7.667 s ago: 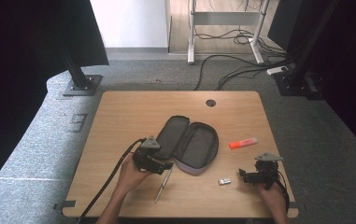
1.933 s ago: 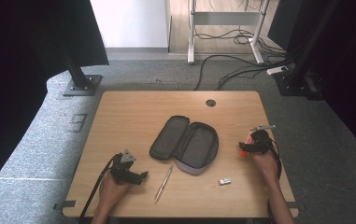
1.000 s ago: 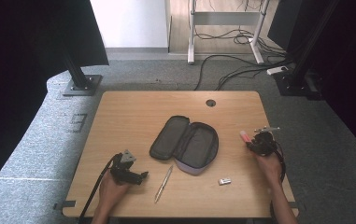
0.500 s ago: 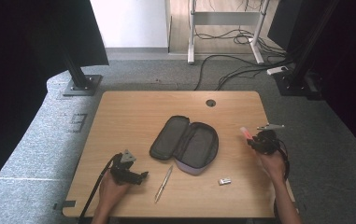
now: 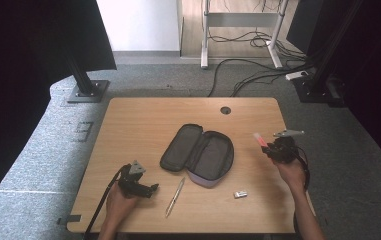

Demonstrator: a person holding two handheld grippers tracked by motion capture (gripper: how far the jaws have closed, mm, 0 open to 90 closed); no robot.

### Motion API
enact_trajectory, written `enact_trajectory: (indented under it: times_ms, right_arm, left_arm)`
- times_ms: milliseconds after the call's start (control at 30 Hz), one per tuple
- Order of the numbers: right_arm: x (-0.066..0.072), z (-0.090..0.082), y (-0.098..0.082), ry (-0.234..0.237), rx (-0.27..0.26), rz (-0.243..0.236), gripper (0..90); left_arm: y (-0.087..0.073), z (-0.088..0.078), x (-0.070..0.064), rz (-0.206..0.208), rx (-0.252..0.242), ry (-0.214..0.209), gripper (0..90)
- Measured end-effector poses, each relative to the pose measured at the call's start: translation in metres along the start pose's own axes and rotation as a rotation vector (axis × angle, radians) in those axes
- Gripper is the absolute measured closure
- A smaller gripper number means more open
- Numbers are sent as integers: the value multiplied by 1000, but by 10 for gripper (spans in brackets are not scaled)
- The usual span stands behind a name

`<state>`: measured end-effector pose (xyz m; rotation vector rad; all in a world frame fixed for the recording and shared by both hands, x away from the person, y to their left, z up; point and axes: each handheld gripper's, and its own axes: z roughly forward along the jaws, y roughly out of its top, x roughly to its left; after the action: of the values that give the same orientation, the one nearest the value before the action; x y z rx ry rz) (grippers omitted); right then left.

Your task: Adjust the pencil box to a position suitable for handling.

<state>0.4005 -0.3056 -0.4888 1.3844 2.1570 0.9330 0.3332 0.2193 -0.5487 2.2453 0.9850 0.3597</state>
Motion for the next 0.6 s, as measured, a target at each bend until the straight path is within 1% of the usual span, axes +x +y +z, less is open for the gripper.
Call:
enact_trajectory:
  times_ms: [267,367,600]
  right_arm:
    - [9,-4,9,21,-14,-20,658]
    - [14,-5,14,30,-19,-38,658]
    - [24,-4,23,49,-21,-56,658]
  left_arm:
    - [0,0,0,1,0,3,5]
    - [0,0,0,1,1,2,5]
    - [0,0,0,1,1,1,5]
